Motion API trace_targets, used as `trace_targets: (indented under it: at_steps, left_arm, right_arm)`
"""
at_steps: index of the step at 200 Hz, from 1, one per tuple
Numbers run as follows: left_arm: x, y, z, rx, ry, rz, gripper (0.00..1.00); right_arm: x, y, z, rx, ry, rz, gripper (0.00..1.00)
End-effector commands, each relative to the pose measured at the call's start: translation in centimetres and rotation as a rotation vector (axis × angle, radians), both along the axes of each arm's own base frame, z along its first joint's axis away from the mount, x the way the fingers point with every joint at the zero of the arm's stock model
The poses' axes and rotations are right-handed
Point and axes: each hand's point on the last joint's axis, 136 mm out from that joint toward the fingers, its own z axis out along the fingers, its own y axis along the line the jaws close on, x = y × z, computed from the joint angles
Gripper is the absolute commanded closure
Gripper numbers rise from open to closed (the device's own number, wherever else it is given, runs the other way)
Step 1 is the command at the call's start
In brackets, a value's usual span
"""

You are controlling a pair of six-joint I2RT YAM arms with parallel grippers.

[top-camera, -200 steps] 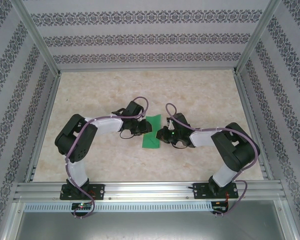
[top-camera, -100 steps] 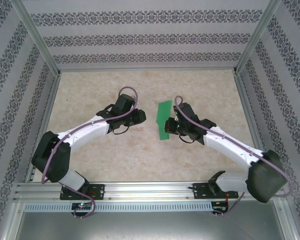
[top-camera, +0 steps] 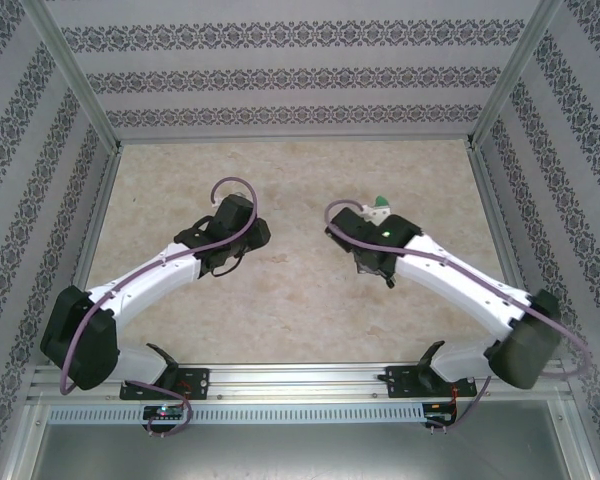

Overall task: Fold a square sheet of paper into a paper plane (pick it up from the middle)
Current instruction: Turn over the paper at the center of the table.

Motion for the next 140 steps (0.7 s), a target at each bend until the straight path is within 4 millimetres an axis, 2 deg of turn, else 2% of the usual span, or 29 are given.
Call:
trace_targets:
  at_steps: [1,19,44,87,96,104,124,133,140]
  left_arm:
    - [-0.3,2.4,0.8,0.043,-0.022,0.081,0.63]
    - [-0.8,4.2,1.1,0.073,-0.039,0.143,0.63]
    - [-1.7,6.7,1.7,0.082,-0.082,0.227,0.57]
    - [-2.6,8.6,2.3,0.088,-0.115,0.268,0.54]
    - [-2.7,8.8,2.4,0.088,-0.114,0.273,0.54]
    - [-2.8,8.8,2.4,0.088,-0.113,0.273,0.54]
    - [-2.8,8.9,2.6,0.082,-0.112,0.274,0.53]
    - [-2.7,8.8,2.7,0.078,-0.114,0.271,0.53]
    - [-2.6,8.5,2.7,0.072,-0.114,0.260,0.52]
  right_arm:
    - [0.0,1.8,-1.7,-0.091,0.068,0.038,0.91]
    - [0.3,4.5,-3.6,-0.128,0.124,0.077,0.91]
    - [0.5,9.2,-6.8,-0.099,0.215,0.138,0.89]
    - [0.3,16.4,-11.4,0.060,0.346,0.217,0.83]
    - [0.4,17.6,-11.8,0.112,0.351,0.227,0.78]
    - [0.3,18.8,-12.1,0.167,0.365,0.244,0.78]
    - [0.1,21.4,-11.5,0.344,0.361,0.282,0.74]
    - [0.2,21.9,-10.8,0.433,0.343,0.283,0.73]
    - [0.3,21.8,-10.1,0.494,0.320,0.274,0.65]
